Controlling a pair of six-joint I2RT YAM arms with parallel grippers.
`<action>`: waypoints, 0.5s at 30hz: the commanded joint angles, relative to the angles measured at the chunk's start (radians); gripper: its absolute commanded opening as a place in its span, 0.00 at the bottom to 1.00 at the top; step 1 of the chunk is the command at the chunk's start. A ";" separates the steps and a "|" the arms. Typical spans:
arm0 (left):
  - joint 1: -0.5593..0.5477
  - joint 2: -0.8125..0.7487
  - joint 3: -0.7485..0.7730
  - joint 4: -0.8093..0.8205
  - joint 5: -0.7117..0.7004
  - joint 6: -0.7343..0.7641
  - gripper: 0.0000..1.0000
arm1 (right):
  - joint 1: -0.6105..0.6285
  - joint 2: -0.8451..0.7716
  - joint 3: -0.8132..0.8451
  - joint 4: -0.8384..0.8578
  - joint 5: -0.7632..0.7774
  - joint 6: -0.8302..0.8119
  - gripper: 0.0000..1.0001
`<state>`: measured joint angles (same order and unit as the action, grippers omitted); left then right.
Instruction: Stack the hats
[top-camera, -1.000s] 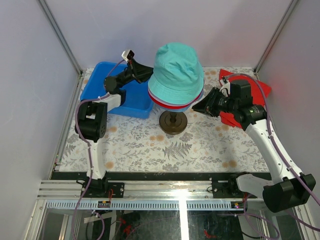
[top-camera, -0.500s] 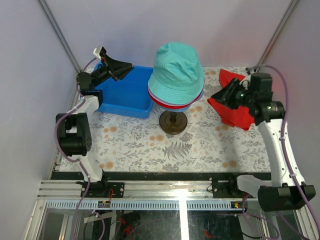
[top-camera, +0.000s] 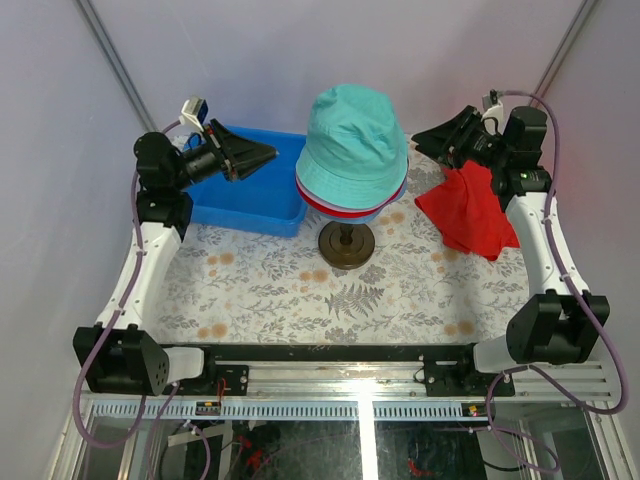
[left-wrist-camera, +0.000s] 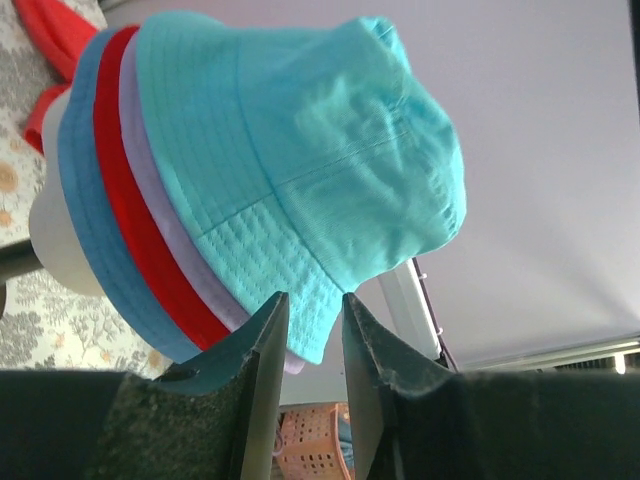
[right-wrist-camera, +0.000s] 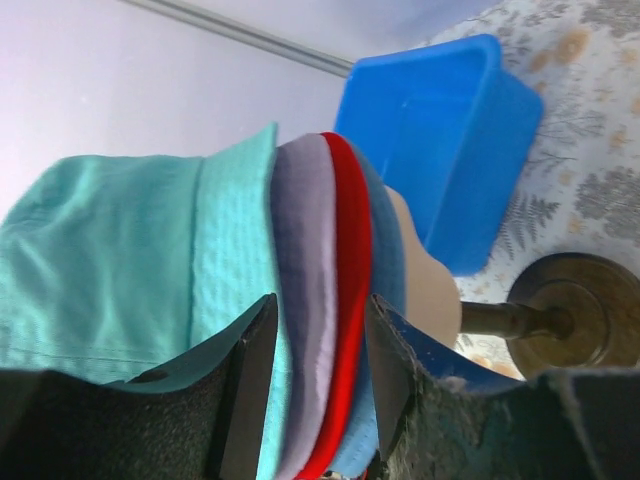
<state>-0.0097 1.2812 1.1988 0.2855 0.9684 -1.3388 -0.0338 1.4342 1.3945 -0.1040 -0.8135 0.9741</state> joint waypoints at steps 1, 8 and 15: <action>-0.047 -0.010 -0.003 -0.205 -0.064 0.090 0.28 | -0.002 -0.003 0.023 0.227 -0.118 0.128 0.47; -0.118 0.032 0.014 -0.207 -0.109 0.096 0.27 | 0.014 0.026 0.025 0.296 -0.126 0.173 0.48; -0.146 0.072 0.054 -0.207 -0.115 0.093 0.27 | 0.051 0.063 0.045 0.302 -0.123 0.178 0.48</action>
<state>-0.1429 1.3434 1.2022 0.0879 0.8703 -1.2621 -0.0082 1.4815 1.3949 0.1368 -0.9043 1.1297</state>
